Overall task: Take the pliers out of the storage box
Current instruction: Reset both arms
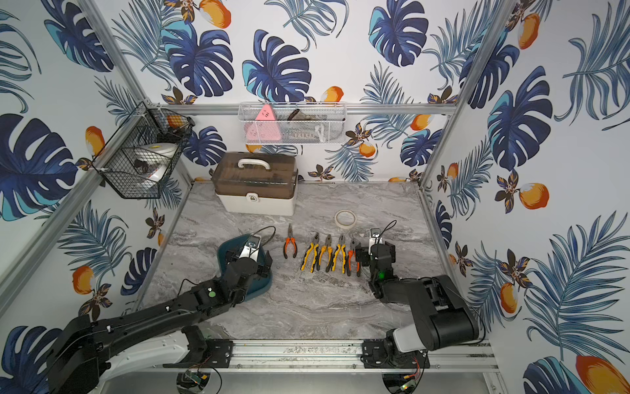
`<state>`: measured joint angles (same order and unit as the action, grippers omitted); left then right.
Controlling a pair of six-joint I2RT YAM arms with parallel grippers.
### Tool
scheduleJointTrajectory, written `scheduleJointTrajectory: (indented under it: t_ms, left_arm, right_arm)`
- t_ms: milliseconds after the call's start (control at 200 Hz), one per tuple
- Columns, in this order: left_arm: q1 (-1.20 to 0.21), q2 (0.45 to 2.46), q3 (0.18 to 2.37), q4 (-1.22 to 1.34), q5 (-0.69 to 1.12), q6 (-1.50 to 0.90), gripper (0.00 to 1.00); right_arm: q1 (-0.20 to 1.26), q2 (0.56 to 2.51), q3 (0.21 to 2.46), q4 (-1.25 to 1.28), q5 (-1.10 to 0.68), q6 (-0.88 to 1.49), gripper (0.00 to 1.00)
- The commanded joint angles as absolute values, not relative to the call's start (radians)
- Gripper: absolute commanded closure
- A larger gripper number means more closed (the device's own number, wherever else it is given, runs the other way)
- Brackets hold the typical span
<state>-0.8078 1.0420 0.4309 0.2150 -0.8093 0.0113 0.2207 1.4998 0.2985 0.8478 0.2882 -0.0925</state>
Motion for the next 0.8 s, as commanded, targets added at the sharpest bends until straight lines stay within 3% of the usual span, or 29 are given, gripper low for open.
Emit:
scheduleJointTrajectory:
  t_ms: [0, 80, 150, 255, 515, 560, 600, 650, 756, 796]
  left_arm:
    - [-0.731, 1.086, 0.29, 0.865, -0.874, 0.359, 0.01]
    - [-0.636, 1.115, 0.239, 0.963, -0.82, 0.33, 0.01]
    - [-0.565, 1.109, 0.239, 0.873, -0.736, 0.328, 0.01]
    - [-0.485, 1.128, 0.257, 0.776, -0.623, 0.312, 0.01]
    - [-0.283, 1.449, 0.232, 1.116, -0.527, 0.155, 0.01]
    - [-0.278, 1.441, 0.282, 0.995, -0.523, 0.123, 0.01]
    - [-0.236, 1.439, 0.307, 0.93, -0.415, 0.083, 0.01]
    - [-0.192, 1.491, 0.292, 1.016, -0.32, 0.055, 0.01]
    - [-0.146, 1.685, 0.263, 1.288, -0.342, 0.03, 0.01]
    - [-0.145, 1.647, 0.27, 1.213, -0.318, 0.014, 0.01]
  right_arm:
    - [0.196, 1.582, 0.285, 1.095, 0.25, -0.059, 0.0]
    - [0.198, 1.695, 0.287, 1.258, 0.308, -0.087, 0.0]
    - [0.211, 1.643, 0.329, 1.061, 0.326, -0.044, 0.0]
    - [0.182, 1.67, 0.385, 1.007, 0.292, -0.04, 0.0]
    - [0.178, 1.663, 0.393, 0.977, 0.303, -0.024, 0.0]
    - [0.178, 1.668, 0.389, 0.998, 0.305, -0.032, 0.0]
    - [0.178, 1.668, 0.388, 1.0, 0.304, -0.033, 0.0]
    - [0.178, 1.666, 0.39, 0.99, 0.304, -0.028, 0.0]
    - [0.176, 1.667, 0.39, 0.991, 0.301, -0.029, 0.0]
    - [0.176, 1.666, 0.391, 0.986, 0.301, -0.027, 0.0]
